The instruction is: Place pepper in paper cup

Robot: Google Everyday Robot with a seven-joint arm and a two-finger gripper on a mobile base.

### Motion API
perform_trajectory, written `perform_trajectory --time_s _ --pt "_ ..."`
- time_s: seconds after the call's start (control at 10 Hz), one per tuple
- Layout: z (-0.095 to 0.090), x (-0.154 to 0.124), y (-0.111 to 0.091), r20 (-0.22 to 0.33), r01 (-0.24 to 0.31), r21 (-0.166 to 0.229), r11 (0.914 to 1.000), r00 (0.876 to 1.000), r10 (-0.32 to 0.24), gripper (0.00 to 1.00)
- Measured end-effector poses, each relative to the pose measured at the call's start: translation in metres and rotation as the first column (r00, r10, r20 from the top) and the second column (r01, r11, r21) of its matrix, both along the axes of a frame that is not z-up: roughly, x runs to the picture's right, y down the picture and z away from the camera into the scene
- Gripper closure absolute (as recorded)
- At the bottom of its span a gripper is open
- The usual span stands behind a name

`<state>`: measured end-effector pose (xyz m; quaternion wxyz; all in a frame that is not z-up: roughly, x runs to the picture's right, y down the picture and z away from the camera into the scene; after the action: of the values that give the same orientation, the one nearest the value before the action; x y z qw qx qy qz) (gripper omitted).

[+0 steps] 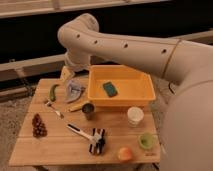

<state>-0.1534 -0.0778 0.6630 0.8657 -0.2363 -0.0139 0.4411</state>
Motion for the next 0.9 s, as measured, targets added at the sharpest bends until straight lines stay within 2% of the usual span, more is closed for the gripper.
perform_trajectory --time_s 0.3,0.6,0.8,0.9 --pt "0.025 -0.054 -0.022 0.025 0.041 -0.029 0.9988 0.999 -0.040 0.20" --pt "0.046 -0.114 -0.035 0.008 0.081 -0.081 0.9934 0.997 -0.081 0.20" --pt "0.059 -0.150 -0.027 -0.007 0.127 -0.106 0.9862 0.992 -0.128 0.20" --pt "0.071 -0.159 -0.017 -0.011 0.168 -0.100 0.9807 0.985 -0.170 0.20"
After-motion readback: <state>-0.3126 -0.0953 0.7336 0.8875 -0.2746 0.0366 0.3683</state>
